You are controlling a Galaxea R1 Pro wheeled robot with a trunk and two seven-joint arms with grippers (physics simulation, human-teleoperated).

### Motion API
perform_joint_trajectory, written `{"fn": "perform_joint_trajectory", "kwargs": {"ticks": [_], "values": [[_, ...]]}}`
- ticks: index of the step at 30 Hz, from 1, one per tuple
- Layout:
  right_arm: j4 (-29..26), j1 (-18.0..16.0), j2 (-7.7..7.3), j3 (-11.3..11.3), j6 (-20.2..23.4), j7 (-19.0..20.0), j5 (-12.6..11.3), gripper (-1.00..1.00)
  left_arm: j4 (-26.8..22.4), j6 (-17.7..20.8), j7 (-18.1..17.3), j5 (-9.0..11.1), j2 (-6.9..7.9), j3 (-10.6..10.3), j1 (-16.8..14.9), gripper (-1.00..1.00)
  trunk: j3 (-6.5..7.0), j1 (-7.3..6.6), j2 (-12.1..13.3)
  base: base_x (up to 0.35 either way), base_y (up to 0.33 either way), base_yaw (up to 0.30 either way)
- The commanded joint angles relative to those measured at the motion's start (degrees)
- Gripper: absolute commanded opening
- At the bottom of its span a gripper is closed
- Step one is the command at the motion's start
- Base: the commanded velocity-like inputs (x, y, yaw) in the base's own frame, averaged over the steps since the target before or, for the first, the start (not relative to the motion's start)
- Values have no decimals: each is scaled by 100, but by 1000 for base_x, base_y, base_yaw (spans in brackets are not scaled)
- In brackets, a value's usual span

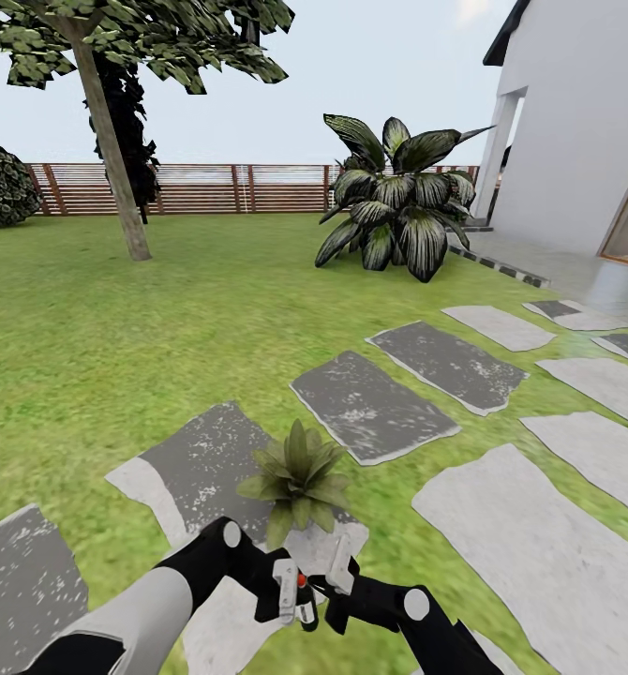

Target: Pick up the pesticide atomizer in the garden and spray insectifuge to fully cover both potted plants in the garden.

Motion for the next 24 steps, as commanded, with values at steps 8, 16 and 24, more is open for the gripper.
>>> {"fn": "perform_joint_trajectory", "kwargs": {"ticks": [8,16,24], "values": [[-5,-2,2,-9,-31,-1,51,-100,-8,-24,-8,-35,-41,-4,-1,-100,-5,-1,-2,0,0,0],[5,-2,2,-9,-31,-1,60,-100,0,-13,8,-61,341,-27,-1,-100,-5,-1,-2,0,0,0],[12,-2,-13,-16,-38,-7,68,-100,84,-13,56,-45,1265,-30,45,-100,-5,-1,-2,0,0,0]]}}
